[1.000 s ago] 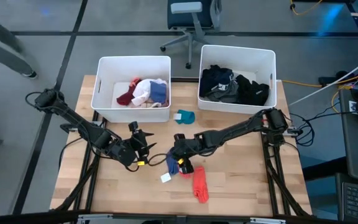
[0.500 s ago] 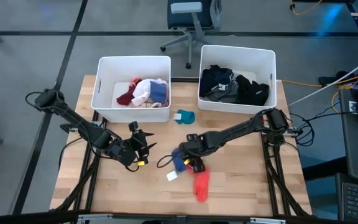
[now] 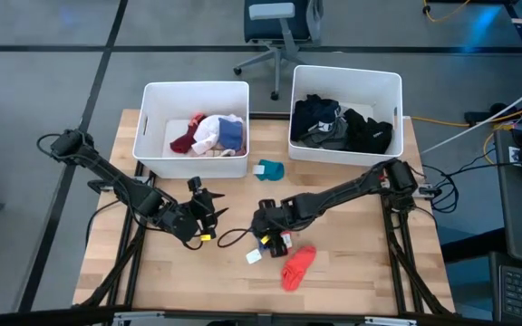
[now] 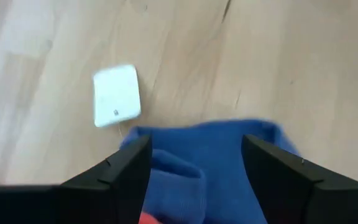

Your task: Sort clothes

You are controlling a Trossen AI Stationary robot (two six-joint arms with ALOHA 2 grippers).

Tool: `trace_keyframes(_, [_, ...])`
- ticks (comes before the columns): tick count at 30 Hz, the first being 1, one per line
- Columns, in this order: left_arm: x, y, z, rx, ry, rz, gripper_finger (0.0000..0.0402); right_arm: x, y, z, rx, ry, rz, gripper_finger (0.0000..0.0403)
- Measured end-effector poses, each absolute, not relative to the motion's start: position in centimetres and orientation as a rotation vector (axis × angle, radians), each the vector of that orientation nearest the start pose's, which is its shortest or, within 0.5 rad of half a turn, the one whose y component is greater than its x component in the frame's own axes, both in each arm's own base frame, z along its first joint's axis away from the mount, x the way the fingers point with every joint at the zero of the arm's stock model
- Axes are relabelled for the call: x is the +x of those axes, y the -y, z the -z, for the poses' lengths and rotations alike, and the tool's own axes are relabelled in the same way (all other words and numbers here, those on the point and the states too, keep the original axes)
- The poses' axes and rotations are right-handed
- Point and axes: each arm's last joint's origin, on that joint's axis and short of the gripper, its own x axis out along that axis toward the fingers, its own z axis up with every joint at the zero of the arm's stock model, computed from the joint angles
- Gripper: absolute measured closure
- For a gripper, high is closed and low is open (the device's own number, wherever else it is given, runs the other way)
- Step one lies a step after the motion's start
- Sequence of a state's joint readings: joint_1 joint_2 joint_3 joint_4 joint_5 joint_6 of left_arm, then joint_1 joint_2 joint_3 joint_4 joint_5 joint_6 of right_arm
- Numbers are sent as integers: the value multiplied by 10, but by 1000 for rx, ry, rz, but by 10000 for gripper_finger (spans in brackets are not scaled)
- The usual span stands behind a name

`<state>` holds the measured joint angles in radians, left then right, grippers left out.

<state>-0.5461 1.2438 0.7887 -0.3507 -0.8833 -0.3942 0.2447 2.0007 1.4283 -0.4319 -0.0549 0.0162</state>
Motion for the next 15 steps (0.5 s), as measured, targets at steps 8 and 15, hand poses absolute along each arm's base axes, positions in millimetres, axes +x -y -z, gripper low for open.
trace_keyframes(8, [218,106,-237,155,-534,-428,222,406,-103,-144,-107,-1154,-275,160])
trace_keyframes(15, [218,106,-238,152,-531,-427,222,407,-102,-144,-119,-1145,-256,272])
